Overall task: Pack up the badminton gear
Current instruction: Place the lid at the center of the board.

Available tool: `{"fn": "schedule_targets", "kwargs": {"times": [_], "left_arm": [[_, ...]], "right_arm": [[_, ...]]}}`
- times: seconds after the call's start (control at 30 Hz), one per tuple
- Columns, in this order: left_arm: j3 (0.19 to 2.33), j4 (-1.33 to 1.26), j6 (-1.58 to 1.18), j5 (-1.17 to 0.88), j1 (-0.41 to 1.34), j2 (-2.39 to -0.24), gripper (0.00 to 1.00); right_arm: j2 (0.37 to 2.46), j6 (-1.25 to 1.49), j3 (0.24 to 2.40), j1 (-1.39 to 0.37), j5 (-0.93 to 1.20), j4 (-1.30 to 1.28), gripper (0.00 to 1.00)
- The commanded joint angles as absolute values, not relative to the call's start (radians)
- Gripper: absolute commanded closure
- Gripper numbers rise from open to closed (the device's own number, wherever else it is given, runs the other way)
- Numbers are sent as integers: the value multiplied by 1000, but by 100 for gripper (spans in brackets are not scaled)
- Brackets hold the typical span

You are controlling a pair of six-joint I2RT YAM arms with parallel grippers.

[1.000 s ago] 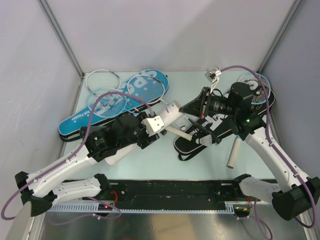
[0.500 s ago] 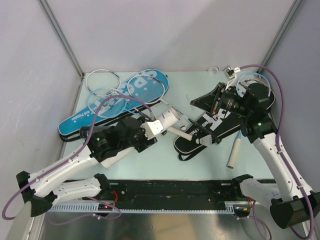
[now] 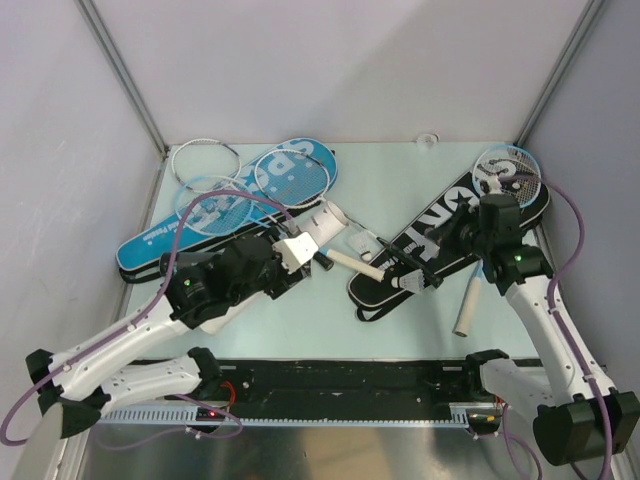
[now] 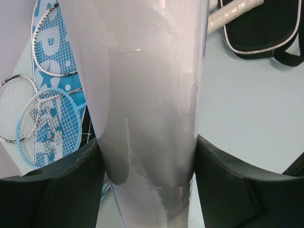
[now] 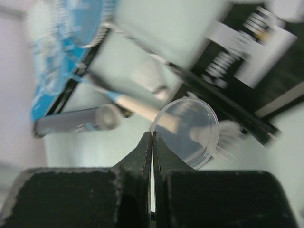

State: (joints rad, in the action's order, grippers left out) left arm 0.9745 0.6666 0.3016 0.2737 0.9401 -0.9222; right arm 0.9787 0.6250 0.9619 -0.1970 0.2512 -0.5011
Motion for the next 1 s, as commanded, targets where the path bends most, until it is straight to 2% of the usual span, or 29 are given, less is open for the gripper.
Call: {"fn": "schedule_targets", "kwargs": {"times": [0.0,0.2,0.43,0.57,0.63,0.7,0.73,0.8,0.97], "left_arm": [[967,602,260,316,937,-880,79],[971,598,242,308,937,-887,78],[962,597,231,302,937,-866,78],[959,597,230,303,938,-868,78],[959,597,231,306,937,-870,78],[956,597,232,308,938,-868,78],[954,595,232,308,938,-868,78],[954,594,231,306,937,-869,77],[953,594,229,297,937,-874,77]], "right_arm": [[918,742,895,-165,-82,-717,100],[928,742,740,-72,-152,-574,100],[1177,631,723,-13,-129,-328,100],[1311,588,801,-22,-171,-336,100],[1361,579,844,-41,-206,-380,87],[1384,552,879,-72,-236,-423,66],[1384,527,894,-89,-239,-440,60],[1367,484,910,-118,-211,-459,54],[1314,439,903,-158,-13,-493,51]]}}
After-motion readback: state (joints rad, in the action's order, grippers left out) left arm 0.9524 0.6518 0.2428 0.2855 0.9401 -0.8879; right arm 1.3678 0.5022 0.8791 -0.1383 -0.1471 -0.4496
